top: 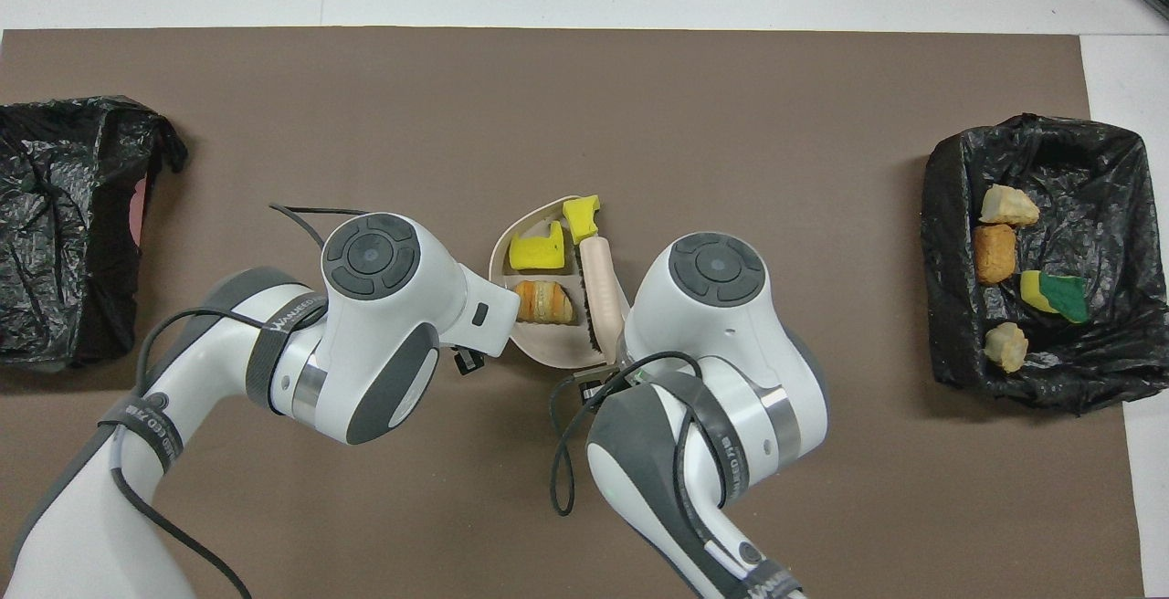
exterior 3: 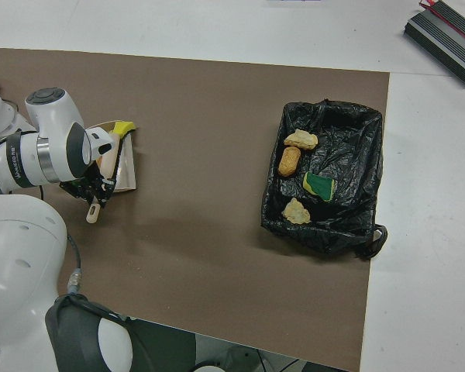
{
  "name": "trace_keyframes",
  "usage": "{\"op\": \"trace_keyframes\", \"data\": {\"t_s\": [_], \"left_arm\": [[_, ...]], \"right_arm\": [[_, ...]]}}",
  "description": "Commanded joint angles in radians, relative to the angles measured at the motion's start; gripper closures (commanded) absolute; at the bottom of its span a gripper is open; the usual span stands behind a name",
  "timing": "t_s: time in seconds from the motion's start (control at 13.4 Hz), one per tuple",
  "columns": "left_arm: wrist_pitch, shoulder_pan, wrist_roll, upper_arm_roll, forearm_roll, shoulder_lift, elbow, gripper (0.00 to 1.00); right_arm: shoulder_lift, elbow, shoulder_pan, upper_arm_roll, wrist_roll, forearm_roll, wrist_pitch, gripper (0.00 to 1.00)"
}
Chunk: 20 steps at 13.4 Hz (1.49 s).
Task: Sweep and dump trash in bin
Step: 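Push the debris deeper into the dustpan with the right gripper's brush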
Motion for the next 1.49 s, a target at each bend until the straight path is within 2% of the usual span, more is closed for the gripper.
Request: {"op": "trace_keyframes", "data": {"t_s": [0.0, 0.22, 0.52, 0.82, 0.97, 1.12, 1.27, 1.41], "left_arm": [[0.030, -0.012, -0.022, 0.011, -0.012, -0.034, -0.036, 1.00], [0.030, -0.012, -0.024, 0.011, -0.011, -0.034, -0.036, 1.00], [0.028, -0.012, -0.027, 0.010, -0.011, -0.034, -0.038, 1.00], [0.028, -0.012, -0.028, 0.010, -0.012, -0.034, -0.036, 1.00], [0.028, -0.012, -0.028, 0.010, -0.011, -0.034, -0.036, 1.00], [0.028, -0.012, -0.033, 0.010, -0.011, -0.034, -0.036, 1.00], [0.028, -0.012, -0.140, 0.010, -0.012, -0.029, -0.025, 1.00], [0.028, -0.012, -0.185, 0.010, -0.011, -0.029, -0.025, 1.00]], "right_arm": [[-0.009, 0.093, -0.066, 0.006, -0.072, -0.061, -0.130, 1.00], [-0.027, 0.124, -0.066, 0.000, -0.264, -0.062, -0.209, 1.00], [-0.029, 0.111, -0.061, -0.005, -0.270, -0.109, -0.189, 1.00], [-0.027, 0.079, -0.124, -0.010, -0.211, -0.187, -0.123, 1.00], [-0.027, 0.040, -0.141, -0.010, -0.174, -0.187, -0.050, 1.00], [0.025, 0.044, -0.150, -0.010, -0.174, -0.195, 0.024, 1.00], [0.074, 0.047, -0.156, -0.006, -0.172, -0.198, 0.104, 1.00], [0.094, 0.041, -0.135, -0.002, -0.172, -0.181, 0.124, 1.00]]}}
